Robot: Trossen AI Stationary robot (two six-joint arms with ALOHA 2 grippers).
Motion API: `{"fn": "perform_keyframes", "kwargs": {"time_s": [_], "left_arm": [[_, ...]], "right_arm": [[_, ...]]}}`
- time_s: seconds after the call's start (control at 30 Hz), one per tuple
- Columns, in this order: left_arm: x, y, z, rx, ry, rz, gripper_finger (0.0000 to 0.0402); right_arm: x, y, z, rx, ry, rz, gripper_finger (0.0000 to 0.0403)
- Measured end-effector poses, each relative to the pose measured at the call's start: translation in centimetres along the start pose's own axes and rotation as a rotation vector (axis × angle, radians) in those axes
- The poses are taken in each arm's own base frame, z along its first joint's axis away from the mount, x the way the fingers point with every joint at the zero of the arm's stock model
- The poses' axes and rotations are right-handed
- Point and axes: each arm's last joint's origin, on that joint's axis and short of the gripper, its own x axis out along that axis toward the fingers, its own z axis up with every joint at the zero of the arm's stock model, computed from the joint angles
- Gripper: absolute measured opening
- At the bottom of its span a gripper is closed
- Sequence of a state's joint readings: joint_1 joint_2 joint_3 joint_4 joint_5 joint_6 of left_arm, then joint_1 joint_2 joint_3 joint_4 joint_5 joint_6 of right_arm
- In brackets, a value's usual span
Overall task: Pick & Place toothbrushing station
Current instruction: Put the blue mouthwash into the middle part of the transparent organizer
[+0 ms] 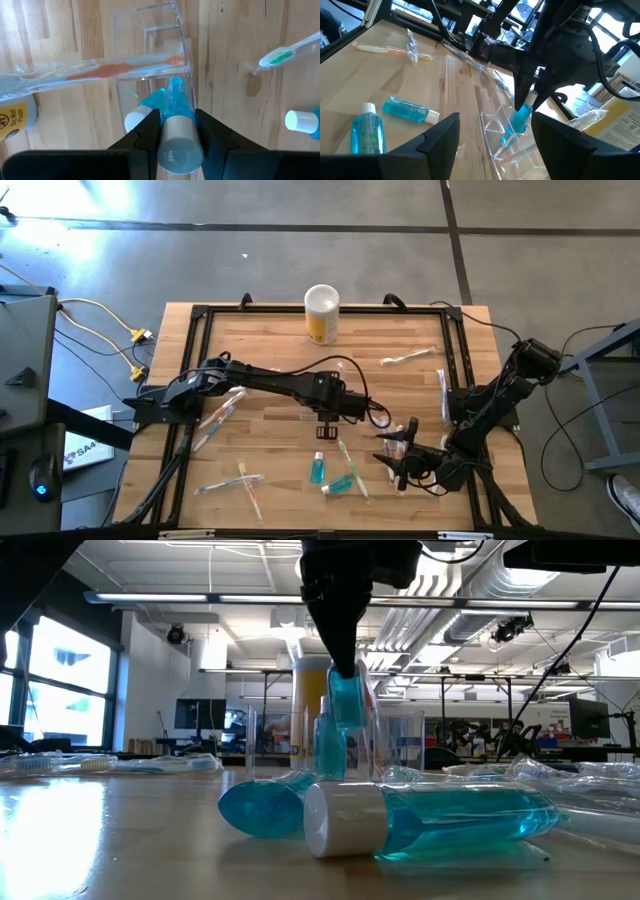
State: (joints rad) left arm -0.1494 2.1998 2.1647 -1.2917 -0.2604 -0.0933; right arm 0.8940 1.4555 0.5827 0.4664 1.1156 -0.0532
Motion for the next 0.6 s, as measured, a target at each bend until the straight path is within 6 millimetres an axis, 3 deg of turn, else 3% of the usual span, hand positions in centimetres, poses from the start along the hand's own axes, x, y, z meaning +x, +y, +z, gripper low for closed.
{"fn": "perform_keyframes", "kwargs": {"time_s": [0.27, 0.6], "left_arm": [[1.5, 1.2, 0.0, -0.09, 0.049, 0.013, 0.0088], [3.7, 0.7, 0.0, -0.045, 0.116, -0.021, 0.0088]], "right_arm": [[0.0, 0.0, 0.0, -0.002, 0.001, 0.004, 0.0238], [0.3, -0.1, -0.2, -0.003, 0.011, 0.023, 0.0238]]}}
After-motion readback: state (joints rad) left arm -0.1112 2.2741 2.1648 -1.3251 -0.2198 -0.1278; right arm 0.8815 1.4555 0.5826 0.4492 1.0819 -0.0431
